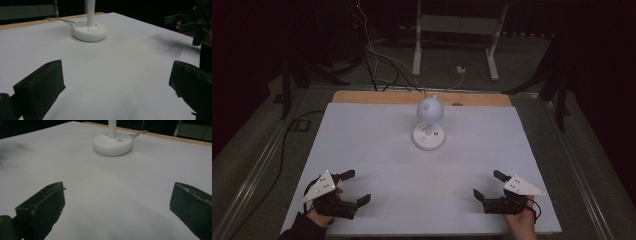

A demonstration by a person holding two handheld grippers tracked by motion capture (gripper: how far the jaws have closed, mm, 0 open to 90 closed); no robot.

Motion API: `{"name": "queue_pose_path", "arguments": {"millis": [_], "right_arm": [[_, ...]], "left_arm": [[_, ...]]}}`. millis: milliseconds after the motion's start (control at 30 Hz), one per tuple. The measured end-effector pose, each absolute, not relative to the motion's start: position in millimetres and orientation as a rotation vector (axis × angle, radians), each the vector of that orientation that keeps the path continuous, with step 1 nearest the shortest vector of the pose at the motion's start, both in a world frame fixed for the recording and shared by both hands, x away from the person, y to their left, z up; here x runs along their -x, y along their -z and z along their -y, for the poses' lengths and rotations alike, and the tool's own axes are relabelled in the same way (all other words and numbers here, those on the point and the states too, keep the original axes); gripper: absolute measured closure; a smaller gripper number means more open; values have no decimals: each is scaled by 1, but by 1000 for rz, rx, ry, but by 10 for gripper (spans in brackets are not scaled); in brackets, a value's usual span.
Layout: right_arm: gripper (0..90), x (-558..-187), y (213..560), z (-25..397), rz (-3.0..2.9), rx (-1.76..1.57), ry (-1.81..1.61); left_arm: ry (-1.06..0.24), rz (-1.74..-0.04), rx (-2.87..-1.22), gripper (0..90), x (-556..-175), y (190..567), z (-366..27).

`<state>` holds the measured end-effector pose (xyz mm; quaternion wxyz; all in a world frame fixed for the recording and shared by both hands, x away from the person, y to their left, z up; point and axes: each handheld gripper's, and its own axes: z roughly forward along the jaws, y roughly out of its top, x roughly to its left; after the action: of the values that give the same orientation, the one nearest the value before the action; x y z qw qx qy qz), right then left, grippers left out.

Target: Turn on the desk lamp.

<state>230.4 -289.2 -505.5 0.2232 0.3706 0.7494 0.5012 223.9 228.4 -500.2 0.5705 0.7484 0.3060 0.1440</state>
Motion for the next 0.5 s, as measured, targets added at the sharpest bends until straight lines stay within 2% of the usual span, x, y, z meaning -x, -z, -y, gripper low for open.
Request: {"name": "queue_pose_path", "arguments": {"millis": [500], "right_arm": [[2, -230, 500, 286, -2070, -1043, -1335]], "left_arm": [[-338, -722, -1747, 4, -224, 500, -229]]}}
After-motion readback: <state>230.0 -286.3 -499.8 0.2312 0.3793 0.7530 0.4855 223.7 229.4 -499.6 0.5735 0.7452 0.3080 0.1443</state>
